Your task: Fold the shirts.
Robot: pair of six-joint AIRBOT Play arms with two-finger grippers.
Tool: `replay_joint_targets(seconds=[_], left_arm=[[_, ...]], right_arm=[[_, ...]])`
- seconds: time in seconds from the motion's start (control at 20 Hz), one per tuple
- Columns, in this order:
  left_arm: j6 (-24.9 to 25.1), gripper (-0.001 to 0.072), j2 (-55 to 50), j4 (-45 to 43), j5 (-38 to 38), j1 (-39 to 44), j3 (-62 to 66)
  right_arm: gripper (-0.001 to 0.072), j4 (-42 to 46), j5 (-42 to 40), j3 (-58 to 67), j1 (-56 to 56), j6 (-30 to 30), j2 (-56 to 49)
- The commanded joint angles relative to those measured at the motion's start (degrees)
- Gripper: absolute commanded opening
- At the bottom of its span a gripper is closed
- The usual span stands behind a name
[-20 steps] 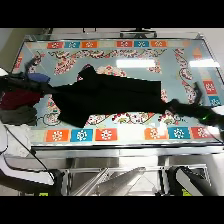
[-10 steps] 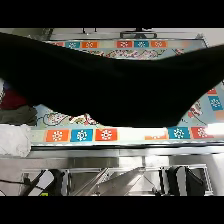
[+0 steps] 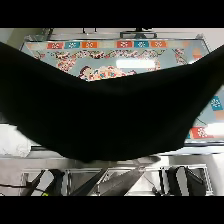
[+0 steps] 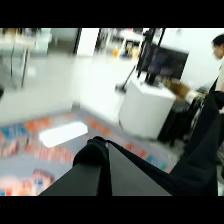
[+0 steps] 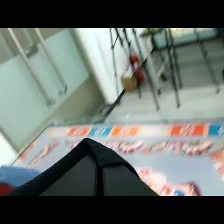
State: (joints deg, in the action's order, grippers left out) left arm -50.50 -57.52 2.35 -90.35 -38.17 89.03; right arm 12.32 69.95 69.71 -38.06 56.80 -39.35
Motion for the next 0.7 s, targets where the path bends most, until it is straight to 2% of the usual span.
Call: replay_joint_targets(seconds=[0.0,0.15,0.25,0.35,0.45,0.55,0.65], left_arm=[[-1.8,0.0021,-8.5,-27.1,11.4,17.7,-4.5],[-1.8,0.0021,-20.8,-38.0,26.5,26.6,-8.9],[-1.9,0.0021,-31.4,-40.3,31.7,28.2,-6.7],[-2.3,0.0021,-42.3,-39.7,32.3,28.1,-0.8],[-3.7,0.0020,-50.7,-39.7,31.3,28.2,5.9],[-4.3,0.0020,-56.2,-39.7,31.6,28.2,11.6],[-5.5,0.0020,-59.8,-39.8,32.1,27.9,16.1]], right_arm=[[0.0018,6.0,-9.0,-15.8,10.6,-3.0,-5.1],[0.0018,6.5,-26.1,-28.0,17.3,-8.5,-15.3],[0.0017,3.5,-30.8,-29.3,18.9,-13.5,-25.8],[0.0017,-9.3,-30.3,-28.5,18.7,-24.2,-36.1],[0.0018,-21.5,-25.9,-25.2,18.6,-33.6,-45.5],[0.0017,-24.9,-21.4,-19.2,18.6,-35.6,-53.7],[0.0018,-24.9,-17.8,-12.0,18.6,-34.0,-60.5]])
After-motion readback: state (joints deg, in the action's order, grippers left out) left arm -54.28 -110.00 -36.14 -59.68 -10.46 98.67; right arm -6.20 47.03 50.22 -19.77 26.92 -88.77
